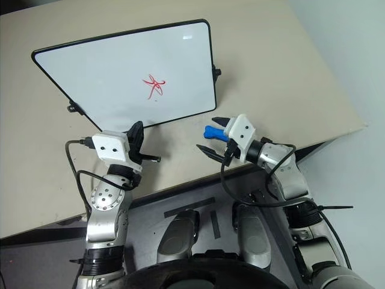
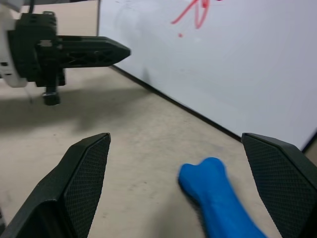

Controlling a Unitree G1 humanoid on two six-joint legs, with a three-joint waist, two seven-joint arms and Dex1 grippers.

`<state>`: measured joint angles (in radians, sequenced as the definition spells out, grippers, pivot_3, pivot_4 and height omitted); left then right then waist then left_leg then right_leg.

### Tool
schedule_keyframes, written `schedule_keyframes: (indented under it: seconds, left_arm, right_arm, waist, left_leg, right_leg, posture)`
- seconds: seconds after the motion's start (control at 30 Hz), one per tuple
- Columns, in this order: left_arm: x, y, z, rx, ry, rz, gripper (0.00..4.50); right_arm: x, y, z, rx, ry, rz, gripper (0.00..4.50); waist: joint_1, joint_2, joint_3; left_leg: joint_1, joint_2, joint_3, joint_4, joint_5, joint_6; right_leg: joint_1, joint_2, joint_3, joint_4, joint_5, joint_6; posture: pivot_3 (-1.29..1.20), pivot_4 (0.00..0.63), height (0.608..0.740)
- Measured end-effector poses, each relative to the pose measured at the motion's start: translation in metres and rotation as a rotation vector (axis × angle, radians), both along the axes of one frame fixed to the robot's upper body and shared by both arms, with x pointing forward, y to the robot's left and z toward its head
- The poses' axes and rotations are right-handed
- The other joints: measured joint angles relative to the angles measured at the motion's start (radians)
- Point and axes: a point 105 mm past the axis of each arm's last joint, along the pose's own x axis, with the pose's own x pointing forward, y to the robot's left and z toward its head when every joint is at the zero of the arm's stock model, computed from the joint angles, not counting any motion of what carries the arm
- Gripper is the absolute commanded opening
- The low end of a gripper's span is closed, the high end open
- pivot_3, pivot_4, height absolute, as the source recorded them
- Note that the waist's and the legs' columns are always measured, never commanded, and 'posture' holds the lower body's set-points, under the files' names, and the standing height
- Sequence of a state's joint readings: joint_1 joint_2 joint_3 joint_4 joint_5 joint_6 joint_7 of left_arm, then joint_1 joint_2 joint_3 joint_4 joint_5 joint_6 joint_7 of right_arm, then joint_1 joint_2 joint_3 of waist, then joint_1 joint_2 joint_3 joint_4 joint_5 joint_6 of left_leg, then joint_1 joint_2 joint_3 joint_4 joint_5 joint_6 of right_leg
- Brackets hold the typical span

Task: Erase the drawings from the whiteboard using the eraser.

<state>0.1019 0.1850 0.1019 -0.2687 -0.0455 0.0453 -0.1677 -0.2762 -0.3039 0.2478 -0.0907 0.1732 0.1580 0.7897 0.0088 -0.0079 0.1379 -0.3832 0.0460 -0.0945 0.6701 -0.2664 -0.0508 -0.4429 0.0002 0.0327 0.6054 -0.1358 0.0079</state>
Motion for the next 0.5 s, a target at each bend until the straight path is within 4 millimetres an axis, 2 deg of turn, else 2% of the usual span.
schedule_keyframes:
  seconds: [0.5]
  left_arm:
    - [0.007,-0.012,0.007,-0.01,-0.027,-0.035,0.0]
  right_arm:
    - [-0.003,-0.006,-0.001,-0.027,-0.008,0.0,4.48]
  waist:
    - [0.0,0.0,0.0]
  left_leg:
    - [0.0,0.0,0.0,0.0,0.0,0.0]
  right_leg:
    - [0.0,0.0,0.0,0.0,0.0,0.0]
  posture:
    - [0.0,0.15,0.74]
